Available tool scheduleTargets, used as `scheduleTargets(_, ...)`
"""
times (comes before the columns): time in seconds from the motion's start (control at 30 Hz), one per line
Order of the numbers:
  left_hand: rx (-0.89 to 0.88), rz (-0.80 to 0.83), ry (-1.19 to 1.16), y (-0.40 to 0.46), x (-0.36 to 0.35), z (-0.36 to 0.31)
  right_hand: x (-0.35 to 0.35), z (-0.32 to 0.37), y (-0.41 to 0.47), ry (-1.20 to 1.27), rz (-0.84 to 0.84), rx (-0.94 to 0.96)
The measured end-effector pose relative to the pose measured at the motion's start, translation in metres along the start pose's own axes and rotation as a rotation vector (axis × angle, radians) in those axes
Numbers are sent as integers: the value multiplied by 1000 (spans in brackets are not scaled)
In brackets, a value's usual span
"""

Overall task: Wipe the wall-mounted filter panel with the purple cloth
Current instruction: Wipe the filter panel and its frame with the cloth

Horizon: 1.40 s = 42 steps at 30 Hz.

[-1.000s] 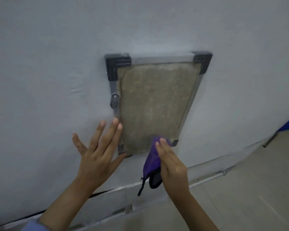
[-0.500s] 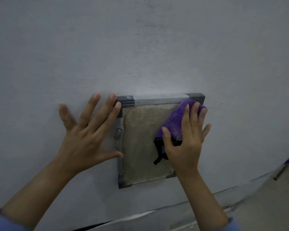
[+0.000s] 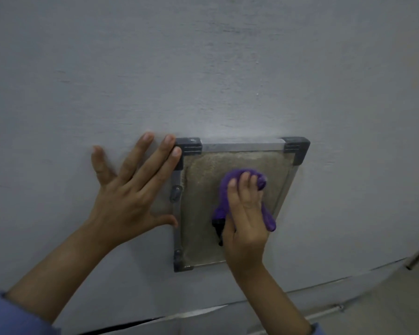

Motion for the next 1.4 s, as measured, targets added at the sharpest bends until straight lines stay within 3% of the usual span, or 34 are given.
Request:
scheduleTargets(0.17, 9, 15, -12, 0, 3, 0, 9, 10, -34, 78, 260, 164)
scheduleTargets(0.3, 14, 22, -9, 1, 4, 0, 19, 16, 9, 199, 160, 215)
scheduleTargets(0.43, -3, 56, -3, 0, 4, 0, -1, 28, 53, 185, 135, 389)
scheduleTargets(0.63, -1, 89, -9, 0, 2, 3, -9, 25, 31, 145, 122, 583)
scheduleTargets(1.07, 44, 110, -15, -5, 7, -3, -13, 7, -94, 229, 480, 723)
scheduleTargets(1.23, 42, 146, 16, -5, 12, -3, -6, 1, -144, 168, 639, 910)
scheduleTargets(1.4, 65, 180, 76, -10, 16, -7, 13, 6, -127, 235, 652, 821)
Point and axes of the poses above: each hand's wrist, its own y-axis towards the middle knuckle, its own x-axis out of the back of the hand, z = x × y, the point moved 7 cm from there along y, towards the middle knuckle, and after that the axes turned 13 degrees about -z, right-handed, at the moved point
